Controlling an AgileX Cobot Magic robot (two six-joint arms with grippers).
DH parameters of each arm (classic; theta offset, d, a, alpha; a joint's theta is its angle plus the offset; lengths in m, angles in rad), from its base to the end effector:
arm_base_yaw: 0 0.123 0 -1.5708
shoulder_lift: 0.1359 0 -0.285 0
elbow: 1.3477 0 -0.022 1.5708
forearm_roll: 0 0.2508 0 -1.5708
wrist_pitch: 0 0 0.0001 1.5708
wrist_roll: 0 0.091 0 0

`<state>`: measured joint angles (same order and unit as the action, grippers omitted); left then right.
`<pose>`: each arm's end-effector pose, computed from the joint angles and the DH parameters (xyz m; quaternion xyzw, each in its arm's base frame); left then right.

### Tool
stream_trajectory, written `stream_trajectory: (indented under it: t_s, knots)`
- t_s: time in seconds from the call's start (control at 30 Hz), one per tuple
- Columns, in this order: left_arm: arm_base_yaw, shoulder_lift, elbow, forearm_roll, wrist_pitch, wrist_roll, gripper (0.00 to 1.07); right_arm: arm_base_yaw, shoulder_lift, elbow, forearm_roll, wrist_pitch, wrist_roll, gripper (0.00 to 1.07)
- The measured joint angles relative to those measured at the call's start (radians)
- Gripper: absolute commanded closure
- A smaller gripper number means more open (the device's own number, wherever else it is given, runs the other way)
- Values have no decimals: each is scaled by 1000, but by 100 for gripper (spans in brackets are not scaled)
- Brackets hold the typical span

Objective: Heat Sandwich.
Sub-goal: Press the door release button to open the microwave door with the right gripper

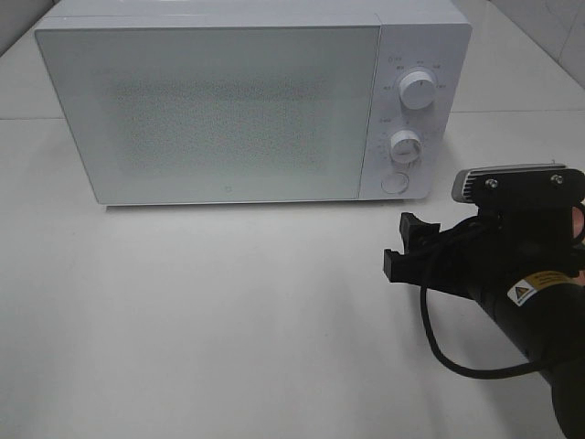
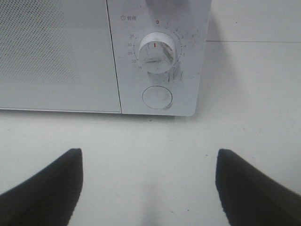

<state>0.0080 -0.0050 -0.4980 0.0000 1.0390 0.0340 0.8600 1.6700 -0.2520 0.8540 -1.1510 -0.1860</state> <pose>-0.0045 0.0000 0.2785 0.0110 0.8467 0.0112 0.5319 0.1840 0.1177 0.1386 -0.0268 0.7912 0.0209 0.6107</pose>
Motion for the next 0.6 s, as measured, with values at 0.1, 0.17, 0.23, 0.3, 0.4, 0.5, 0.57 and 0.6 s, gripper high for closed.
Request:
stream_trajectory:
  t_s: [0.1, 0.17, 0.23, 0.3, 0.4, 0.5, 0.57, 0.6]
  knots:
    - [0, 0, 0, 0, 0, 0, 1, 0, 0, 0, -1, 0, 23, 31]
    - [0, 0, 0, 0, 0, 0, 1, 0, 0, 0, 3, 0, 85, 31]
    - [0, 0, 0, 0, 0, 0, 1, 0, 0, 0, 3, -1, 122, 31]
    - [0, 0, 0, 0, 0, 0, 1, 0, 0, 0, 3, -3, 269, 31]
    - [0, 0, 0, 0, 0, 0, 1, 0, 0, 0, 3, -3, 374, 32]
    - [0, 0, 0, 0, 0, 0, 1, 0, 0, 0, 6, -3, 612, 35]
    - [0, 0, 0, 0, 0, 0, 1, 0, 0, 0, 6, -3, 678, 36]
    - [0, 0, 0, 0, 0, 0, 1, 0, 0, 0, 6, -3, 744, 36]
